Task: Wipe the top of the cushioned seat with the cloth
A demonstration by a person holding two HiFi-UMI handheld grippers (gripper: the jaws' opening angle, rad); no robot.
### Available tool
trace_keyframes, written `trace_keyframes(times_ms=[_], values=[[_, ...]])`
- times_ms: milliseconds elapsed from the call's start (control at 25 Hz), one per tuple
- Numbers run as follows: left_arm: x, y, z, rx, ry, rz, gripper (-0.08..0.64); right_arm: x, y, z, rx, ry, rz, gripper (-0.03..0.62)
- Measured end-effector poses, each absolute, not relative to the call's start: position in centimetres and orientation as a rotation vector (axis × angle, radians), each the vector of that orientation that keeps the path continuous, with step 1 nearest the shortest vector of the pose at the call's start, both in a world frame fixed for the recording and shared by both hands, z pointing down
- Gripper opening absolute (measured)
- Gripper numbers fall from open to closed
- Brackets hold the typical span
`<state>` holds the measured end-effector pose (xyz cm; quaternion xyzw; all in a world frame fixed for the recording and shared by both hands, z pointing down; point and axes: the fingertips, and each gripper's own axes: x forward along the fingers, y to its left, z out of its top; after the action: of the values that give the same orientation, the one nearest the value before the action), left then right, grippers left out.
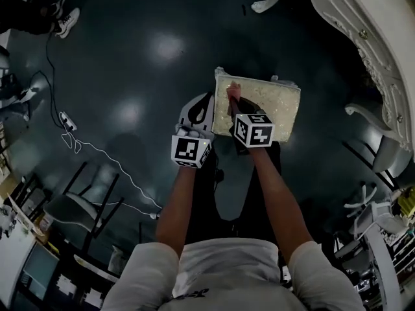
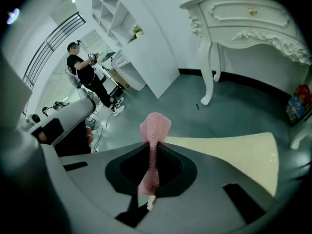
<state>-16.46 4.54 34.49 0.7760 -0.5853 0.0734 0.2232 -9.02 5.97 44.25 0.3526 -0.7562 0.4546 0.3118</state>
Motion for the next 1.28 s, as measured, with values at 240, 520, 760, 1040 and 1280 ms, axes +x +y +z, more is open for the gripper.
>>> trace_keyframes(times_ms=[240,520,760,1040,1280], values=[[-20.0,4.3,37.8,2.103,-1.631,0.176,0.011,-14.3,4.5,51.7,0.909,-1.869,1.225,0.02],[-22.1,4.9,38.2,2.057,-1.681,0.148,0.011,-15.3,5.0,57.0,0.89,-1.65,1.229,0.02],[-21.5,5.0,39.3,2.059,-1.674,0.184,0.011,-14.3,4.3,56.8,0.901,-1.644,1.211,0.02],[-18.9,4.5,40.0,2.083,-1.64,0.213,0.011,-10.7,3.5,55.6,0.91,-1.732,1.148,0.02],[-15.1,4.3,40.6,2.106,-1.598,0.23,0.011,-5.4,2.4,55.3,0.96,-1.733,1.128,0.02]])
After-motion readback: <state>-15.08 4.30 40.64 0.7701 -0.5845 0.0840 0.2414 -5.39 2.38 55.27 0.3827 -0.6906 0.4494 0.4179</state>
